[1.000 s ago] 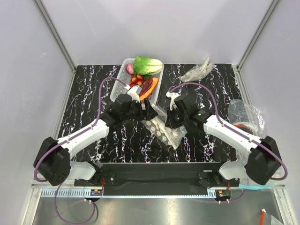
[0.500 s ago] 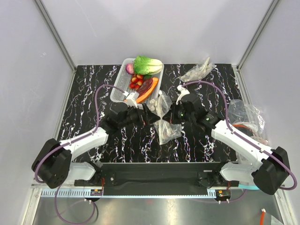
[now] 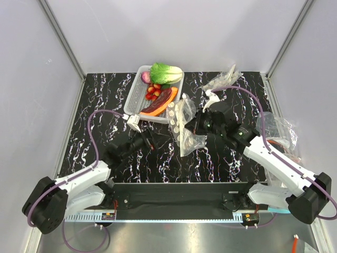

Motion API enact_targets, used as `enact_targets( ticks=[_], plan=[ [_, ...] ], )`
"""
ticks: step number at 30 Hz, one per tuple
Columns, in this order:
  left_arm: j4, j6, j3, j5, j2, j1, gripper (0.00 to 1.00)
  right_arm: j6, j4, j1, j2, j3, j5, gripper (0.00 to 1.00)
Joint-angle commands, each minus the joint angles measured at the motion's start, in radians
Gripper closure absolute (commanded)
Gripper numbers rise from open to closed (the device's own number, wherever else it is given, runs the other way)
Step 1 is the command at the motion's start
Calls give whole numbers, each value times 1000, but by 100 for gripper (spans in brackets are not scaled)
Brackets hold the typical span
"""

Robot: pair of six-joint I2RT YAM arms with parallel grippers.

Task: Place the food in the zip-top bag and seal the zipper
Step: Open the zipper of the food storage bag.

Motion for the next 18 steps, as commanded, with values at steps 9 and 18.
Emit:
enact_targets(
  ticks=[9,18],
  plan=[
    [221,5,101,60,116,10,5,56,14,2,-71,41,-102,100],
    [491,-59,145,164,323,16,100,60,-16,2,-103,41,-95,100]
  ],
)
